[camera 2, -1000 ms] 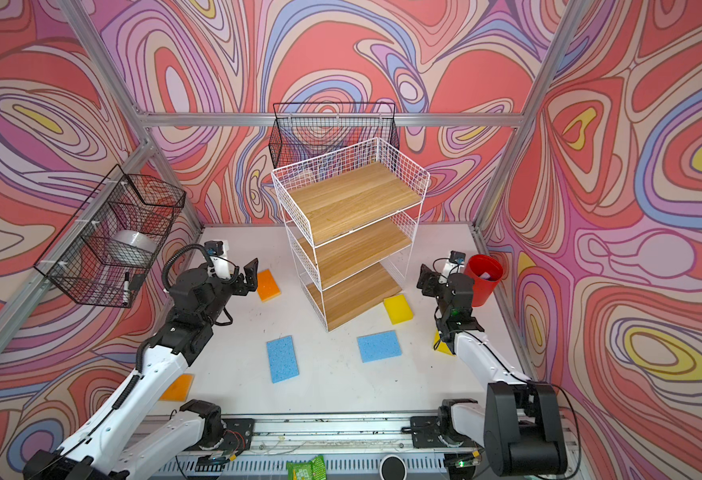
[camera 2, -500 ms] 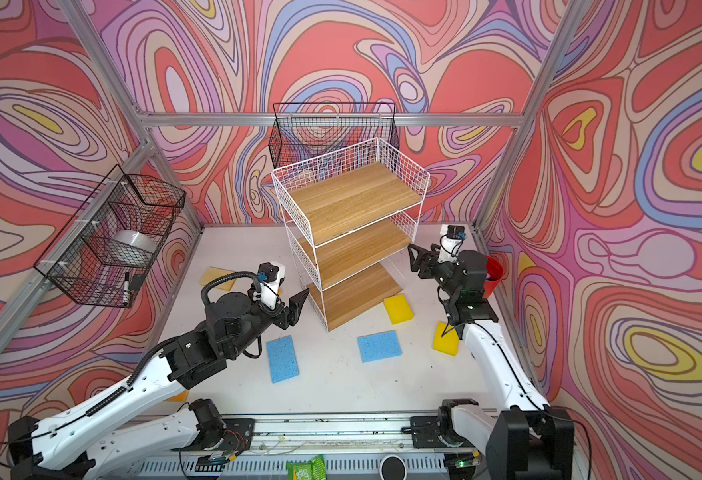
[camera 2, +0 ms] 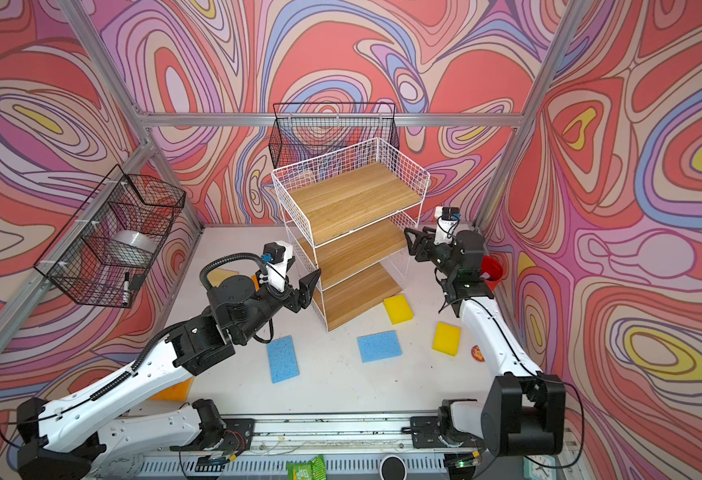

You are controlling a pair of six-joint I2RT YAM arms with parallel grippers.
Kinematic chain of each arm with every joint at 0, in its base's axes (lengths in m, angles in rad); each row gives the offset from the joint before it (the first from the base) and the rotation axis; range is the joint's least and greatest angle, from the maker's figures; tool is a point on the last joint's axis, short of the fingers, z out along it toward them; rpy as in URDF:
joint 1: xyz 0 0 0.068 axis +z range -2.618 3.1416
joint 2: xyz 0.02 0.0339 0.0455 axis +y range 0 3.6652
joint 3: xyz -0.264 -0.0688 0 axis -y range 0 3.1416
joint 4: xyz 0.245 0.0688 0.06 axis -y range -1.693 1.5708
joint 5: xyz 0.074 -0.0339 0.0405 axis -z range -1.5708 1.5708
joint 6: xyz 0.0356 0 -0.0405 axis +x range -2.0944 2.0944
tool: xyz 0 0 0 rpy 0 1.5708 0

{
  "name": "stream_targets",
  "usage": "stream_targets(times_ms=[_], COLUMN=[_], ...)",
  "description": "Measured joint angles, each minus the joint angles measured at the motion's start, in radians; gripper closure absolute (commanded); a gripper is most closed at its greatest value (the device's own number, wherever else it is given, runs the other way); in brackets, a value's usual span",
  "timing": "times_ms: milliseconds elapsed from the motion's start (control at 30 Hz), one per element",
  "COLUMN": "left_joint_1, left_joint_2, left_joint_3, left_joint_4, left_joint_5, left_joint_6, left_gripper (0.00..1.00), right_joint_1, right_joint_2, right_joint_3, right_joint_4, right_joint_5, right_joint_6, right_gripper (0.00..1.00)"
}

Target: Place and organize the cleaning sponges onto the shelf

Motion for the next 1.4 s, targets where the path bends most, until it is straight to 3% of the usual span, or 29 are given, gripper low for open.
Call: stream_targets(times_ms=[300,467,600,1033,1400], left_joint_1=[-0.003,-0.004,-0.008,-0.002,0.155], left_joint_2=[0.053,0.056,0.06,0.12,0.113], left_joint_3=[0.018,0.019,0.019,0.043,0.044], left_joint_4=[0.03,0.052,0.074,0.108,0.089], left_joint_5=[-0.061,-0.091,-0.101,-0.177,-0.182], left_joint_6=[0.014,0.03,0.045,0.063,-0.01], left_gripper=[0.44,0.62,0.63,0.68,0.68], right_joint_1=[0.0,0.0,-0.003,-0.011,0.045], right_joint_2=[0.012,0.019,0.02,0.046,0.06], right_joint_3=[0.062,0.077,0.077,0.077,0.076], right_joint_4=[0.046,0.056,0.058,0.092,0.118], right_joint_5=[-0.035,-0.053,-0.059,-0.102,-0.176], right_joint_6=[-0.021,-0.027,-0.027,-0.05,-0.066], right_gripper=[0.54,0.67,0.78,0.9,0.93])
